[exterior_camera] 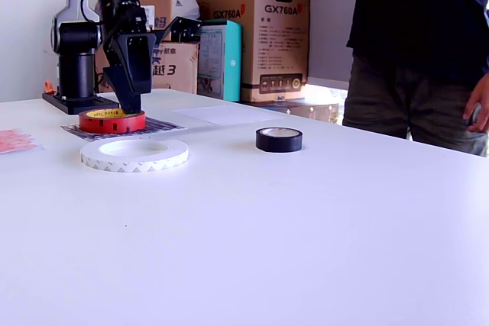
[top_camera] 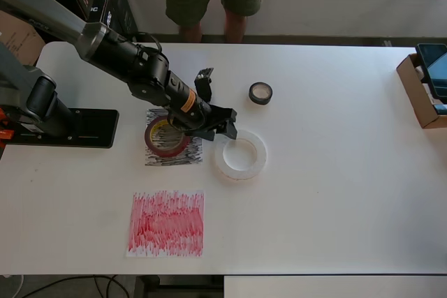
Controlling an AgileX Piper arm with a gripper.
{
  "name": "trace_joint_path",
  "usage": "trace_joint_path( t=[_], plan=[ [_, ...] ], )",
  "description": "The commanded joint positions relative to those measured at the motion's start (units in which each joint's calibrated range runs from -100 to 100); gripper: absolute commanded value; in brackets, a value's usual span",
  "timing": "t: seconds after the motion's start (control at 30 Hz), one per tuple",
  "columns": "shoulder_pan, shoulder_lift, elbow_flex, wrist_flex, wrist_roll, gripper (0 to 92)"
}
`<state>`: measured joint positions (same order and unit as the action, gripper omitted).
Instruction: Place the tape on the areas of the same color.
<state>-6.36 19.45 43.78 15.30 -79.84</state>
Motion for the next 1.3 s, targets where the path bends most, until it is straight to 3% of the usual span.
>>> trace_joint_path(
  t=[0.0,0.67,0.93,1.27],
  plan=[
    [0.14,1.50,0.06,0.62,-9.39,69.9],
    [0.69,5.71,-0.12,0.62,-9.47,69.7],
    [-2.00,8.99,-0.66,0.70,-9.06,69.7],
    [-1.92,9.64,-1.75,0.62,2.73,69.7]
  ],
)
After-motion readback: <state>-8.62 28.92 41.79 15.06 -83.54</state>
